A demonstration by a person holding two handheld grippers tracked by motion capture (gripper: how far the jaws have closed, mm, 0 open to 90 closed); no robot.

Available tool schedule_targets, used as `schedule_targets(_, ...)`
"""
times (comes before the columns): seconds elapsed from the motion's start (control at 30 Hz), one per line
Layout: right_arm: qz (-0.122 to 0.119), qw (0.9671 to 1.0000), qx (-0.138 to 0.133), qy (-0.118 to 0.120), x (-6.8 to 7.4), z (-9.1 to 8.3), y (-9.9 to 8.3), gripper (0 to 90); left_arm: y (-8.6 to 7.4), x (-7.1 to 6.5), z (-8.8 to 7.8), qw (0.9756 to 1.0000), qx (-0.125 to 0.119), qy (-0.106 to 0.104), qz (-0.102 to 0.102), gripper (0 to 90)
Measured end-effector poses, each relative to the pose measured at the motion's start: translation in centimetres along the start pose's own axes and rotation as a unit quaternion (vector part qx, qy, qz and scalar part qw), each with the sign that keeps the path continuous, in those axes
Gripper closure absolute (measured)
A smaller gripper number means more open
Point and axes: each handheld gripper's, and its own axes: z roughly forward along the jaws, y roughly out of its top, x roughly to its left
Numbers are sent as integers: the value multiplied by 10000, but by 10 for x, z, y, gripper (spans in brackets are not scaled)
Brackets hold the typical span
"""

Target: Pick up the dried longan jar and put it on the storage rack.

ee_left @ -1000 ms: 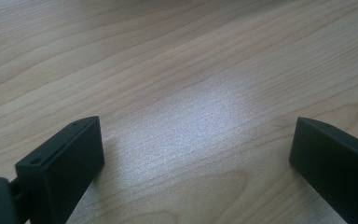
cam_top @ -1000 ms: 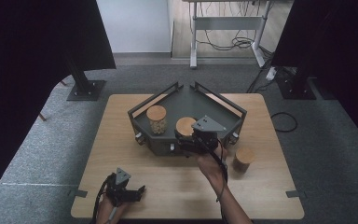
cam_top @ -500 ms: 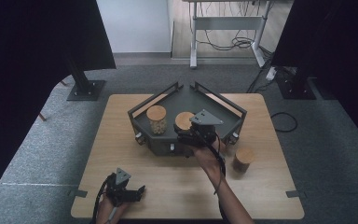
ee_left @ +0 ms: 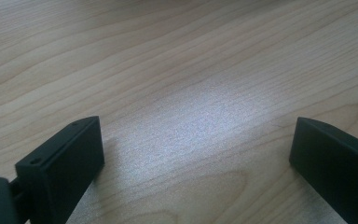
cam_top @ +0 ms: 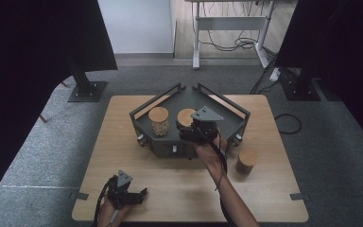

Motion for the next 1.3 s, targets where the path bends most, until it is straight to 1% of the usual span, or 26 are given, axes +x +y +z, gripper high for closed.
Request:
schedule_targets(0.13, -19, 10000, 9, -4, -1, 5, 0, 226, 0, 0, 0, 10000, 0, -1, 0, 25)
schedule_targets(0.73, -32, 9998, 73, -161, -2, 24, -1, 227, 0, 0, 0, 10000, 0, -14, 13, 25)
schedule_targets(0.97, 8, 9997, 134, -201, -4, 32, -5, 227, 0, 0, 0, 10000, -2, -15, 12, 25)
schedule_targets(1.3, -11, 9995, 211, -254, -2, 40, -11, 226, 0, 1, 0, 10000, 1, -23, 32, 25)
